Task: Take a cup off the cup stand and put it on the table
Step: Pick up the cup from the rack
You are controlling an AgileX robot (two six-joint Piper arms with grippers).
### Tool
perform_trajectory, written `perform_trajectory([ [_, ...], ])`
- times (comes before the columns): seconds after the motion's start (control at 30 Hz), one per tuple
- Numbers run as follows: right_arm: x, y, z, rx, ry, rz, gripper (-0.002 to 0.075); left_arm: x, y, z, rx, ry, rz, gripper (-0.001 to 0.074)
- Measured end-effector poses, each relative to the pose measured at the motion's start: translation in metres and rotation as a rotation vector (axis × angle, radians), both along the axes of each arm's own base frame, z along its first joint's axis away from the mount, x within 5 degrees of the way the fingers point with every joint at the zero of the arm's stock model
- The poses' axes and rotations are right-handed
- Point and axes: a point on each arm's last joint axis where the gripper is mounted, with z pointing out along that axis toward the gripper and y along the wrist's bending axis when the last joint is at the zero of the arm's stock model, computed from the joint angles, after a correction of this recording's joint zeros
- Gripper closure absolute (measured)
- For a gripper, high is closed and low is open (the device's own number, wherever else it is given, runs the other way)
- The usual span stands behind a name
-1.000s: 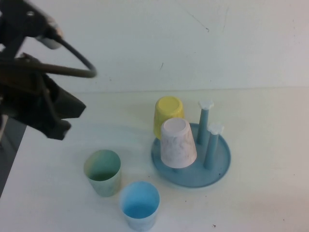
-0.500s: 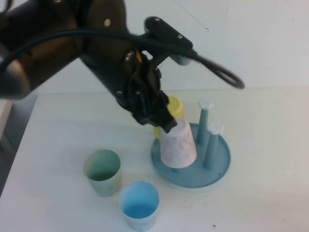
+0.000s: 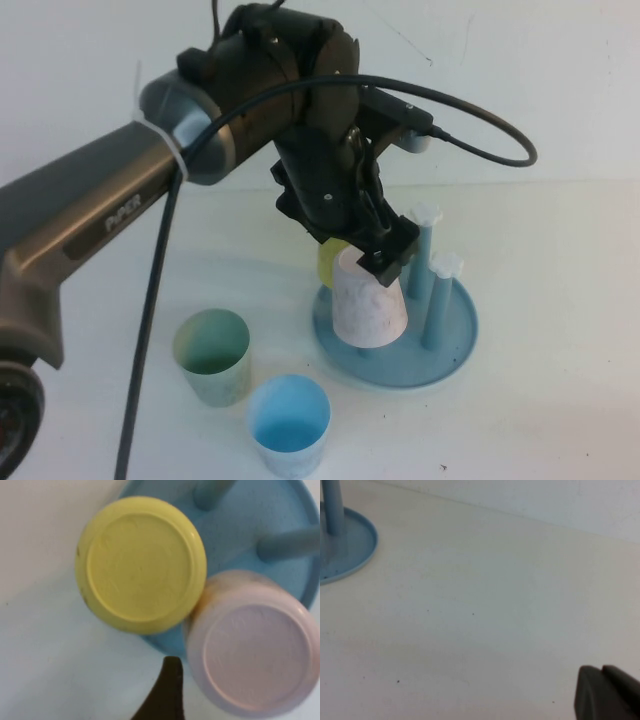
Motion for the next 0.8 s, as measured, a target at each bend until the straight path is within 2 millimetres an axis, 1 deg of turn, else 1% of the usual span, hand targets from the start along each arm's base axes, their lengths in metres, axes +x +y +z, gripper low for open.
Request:
perform_trajectory([
  [0.2,0.0,0.0,0.0,0.0,0.0,0.0,0.0728,0.009,-0.007,-0.012,-0.027,0.001,0.05,0.0043],
  [0.67,0.0,0.0,0.0,0.0,0.0,0.0,0.0728,0.016,-0.012,-0.036,-0.009,0.052,0.082,0.0043],
  [0.8,0.0,0.0,0.0,0.0,0.0,0.0,0.0728,0.016,-0.013,-0.039,-0.015,0.064,0.086,0.0053],
])
